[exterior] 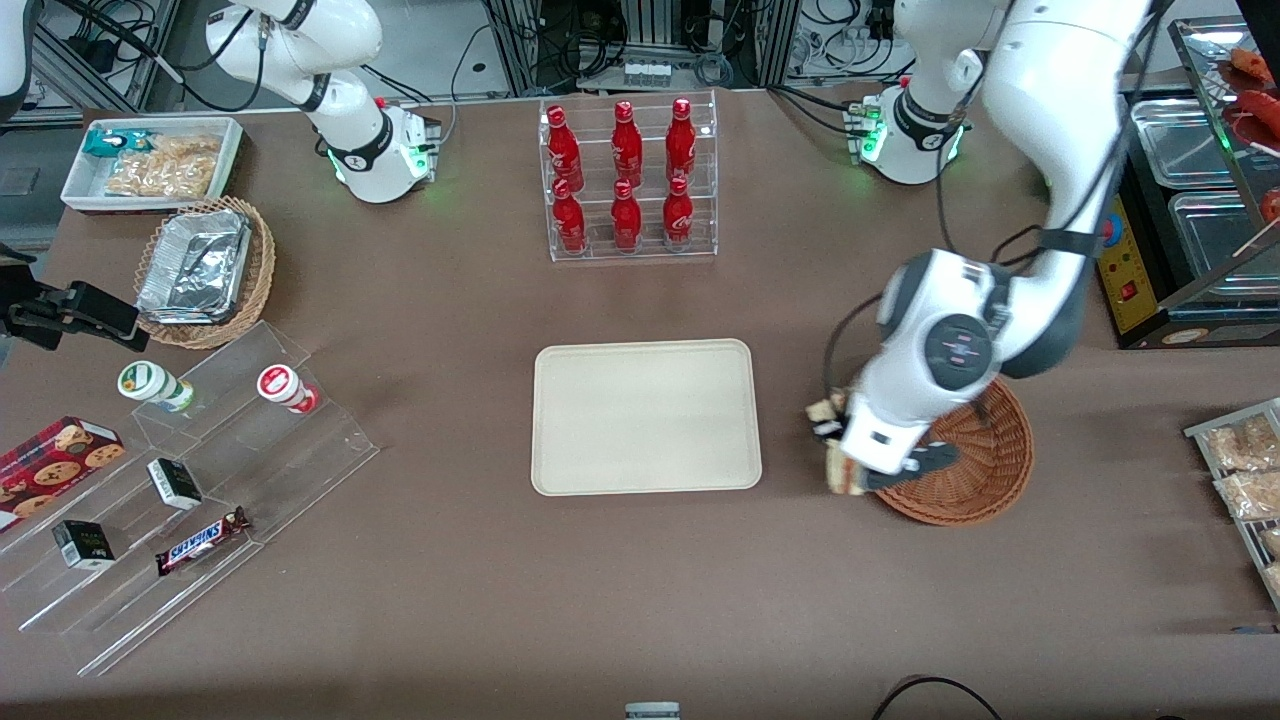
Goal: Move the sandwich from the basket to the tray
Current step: 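Lift the sandwich and carry it over the cream tray, then lower the sandwich onto the tray and open the left gripper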
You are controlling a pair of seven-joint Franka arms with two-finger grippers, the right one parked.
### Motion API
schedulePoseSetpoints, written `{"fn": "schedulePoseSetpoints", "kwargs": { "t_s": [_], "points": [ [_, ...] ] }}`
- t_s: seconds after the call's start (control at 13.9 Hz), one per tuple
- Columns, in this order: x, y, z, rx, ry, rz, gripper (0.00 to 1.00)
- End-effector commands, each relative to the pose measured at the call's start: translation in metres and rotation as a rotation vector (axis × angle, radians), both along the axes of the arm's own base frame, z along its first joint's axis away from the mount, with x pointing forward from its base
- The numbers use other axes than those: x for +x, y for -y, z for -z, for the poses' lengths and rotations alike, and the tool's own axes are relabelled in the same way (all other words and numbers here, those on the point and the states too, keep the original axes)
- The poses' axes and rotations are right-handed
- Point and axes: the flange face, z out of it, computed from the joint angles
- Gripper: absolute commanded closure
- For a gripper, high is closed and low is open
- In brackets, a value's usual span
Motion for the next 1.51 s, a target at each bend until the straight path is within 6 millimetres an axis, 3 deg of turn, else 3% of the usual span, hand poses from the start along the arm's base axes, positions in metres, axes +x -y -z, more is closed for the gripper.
{"fn": "schedulePoseSetpoints", "kwargs": {
  "t_s": [0.0,0.14,0.36,0.58,0.72,0.86,1.01,1.15,1.44],
  "points": [
    [-0.011,0.076,0.020,-0.002,-0.011,0.038,0.92],
    [-0.028,0.139,0.035,-0.014,-0.002,0.056,0.92],
    [-0.042,0.197,0.059,-0.039,0.001,0.070,0.91],
    [-0.060,0.235,0.083,-0.027,0.000,0.076,0.91],
    [-0.061,0.236,0.103,0.019,0.016,0.066,0.89],
    [-0.057,0.237,0.102,0.023,0.028,0.048,0.79],
    [-0.053,0.238,0.090,0.015,0.042,0.004,0.47],
    [-0.045,0.236,0.079,0.012,0.067,-0.006,0.00],
    [-0.030,0.225,0.070,0.030,0.102,-0.046,0.00]
  ]
}}
